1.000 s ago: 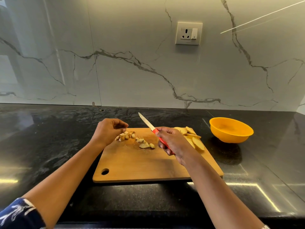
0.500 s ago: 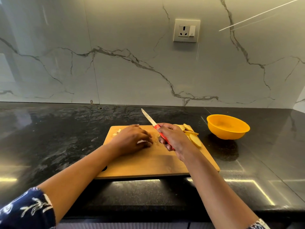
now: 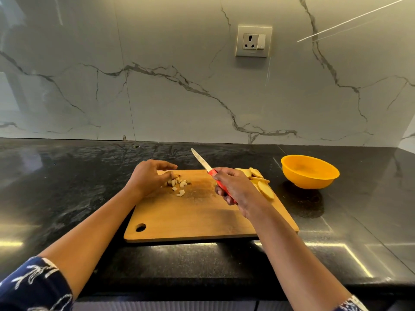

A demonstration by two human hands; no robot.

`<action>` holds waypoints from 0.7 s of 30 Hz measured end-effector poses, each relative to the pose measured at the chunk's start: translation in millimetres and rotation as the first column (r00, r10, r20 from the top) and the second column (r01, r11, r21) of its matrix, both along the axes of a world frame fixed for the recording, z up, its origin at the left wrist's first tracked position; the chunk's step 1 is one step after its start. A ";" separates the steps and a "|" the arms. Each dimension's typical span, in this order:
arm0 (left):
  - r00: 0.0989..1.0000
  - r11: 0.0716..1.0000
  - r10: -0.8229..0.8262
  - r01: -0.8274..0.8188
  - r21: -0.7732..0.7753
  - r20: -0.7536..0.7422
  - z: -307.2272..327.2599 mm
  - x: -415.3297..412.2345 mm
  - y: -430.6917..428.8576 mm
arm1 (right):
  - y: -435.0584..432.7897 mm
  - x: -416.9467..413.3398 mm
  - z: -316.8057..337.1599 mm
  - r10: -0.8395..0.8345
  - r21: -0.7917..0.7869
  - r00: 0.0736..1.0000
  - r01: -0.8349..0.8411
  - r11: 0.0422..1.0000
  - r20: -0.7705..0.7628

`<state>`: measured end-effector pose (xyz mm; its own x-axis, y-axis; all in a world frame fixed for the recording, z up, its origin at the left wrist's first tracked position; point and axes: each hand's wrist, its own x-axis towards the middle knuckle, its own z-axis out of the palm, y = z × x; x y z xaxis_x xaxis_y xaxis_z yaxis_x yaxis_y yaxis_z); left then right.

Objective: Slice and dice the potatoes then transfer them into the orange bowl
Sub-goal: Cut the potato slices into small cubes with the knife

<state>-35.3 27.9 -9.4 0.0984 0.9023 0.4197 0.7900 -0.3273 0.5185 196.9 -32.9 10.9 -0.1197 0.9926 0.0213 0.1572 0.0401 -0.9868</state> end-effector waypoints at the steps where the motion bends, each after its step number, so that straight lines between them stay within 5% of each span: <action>1: 0.999 0.999 -0.036 0.036 0.024 -0.003 0.4 0.5 -1.1 | 0.2 0.2 -0.1 -0.001 0.003 1.000 0.001 1.000 -0.001; 3: 0.975 0.978 -0.210 0.210 -0.010 -0.068 2.1 7.6 -7.0 | 0.5 0.7 -0.5 -0.001 0.009 1.000 0.001 1.000 -0.002; 5: 0.873 0.940 -0.341 0.325 -0.104 -0.349 3.3 18.9 -10.0 | 0.8 1.1 -0.5 -0.002 0.011 1.000 0.002 1.000 -0.002; 7: 0.749 0.952 -0.302 0.273 -0.141 -0.589 2.5 23.8 -6.0 | 1.7 0.8 -1.1 -0.010 0.007 1.000 0.010 1.000 0.007; 11: 0.742 0.989 -0.063 0.136 0.058 -0.667 0.4 14.7 3.1 | 2.7 1.1 -1.9 -0.022 0.016 1.000 0.022 1.000 0.008; 13: 0.820 0.988 0.043 0.049 0.145 -0.571 -4.3 6.7 5.6 | 1.6 1.9 -0.8 -0.033 0.030 0.999 0.033 0.999 0.008; 16: 0.994 0.996 0.047 -0.039 0.081 -0.096 -3.0 -1.4 2.5 | -0.5 3.7 0.8 -0.080 0.085 0.996 0.076 0.993 0.041; 18: 0.985 0.999 0.016 -0.007 -0.054 0.169 -0.4 -3.3 -3.4 | -1.6 7.2 0.5 -0.115 0.138 0.991 0.105 0.985 0.071; 21: 0.970 0.999 0.039 -0.037 -0.012 0.241 0.3 -6.8 -7.6 | -2.9 18.0 -2.8 -0.181 0.206 0.974 0.151 0.967 0.134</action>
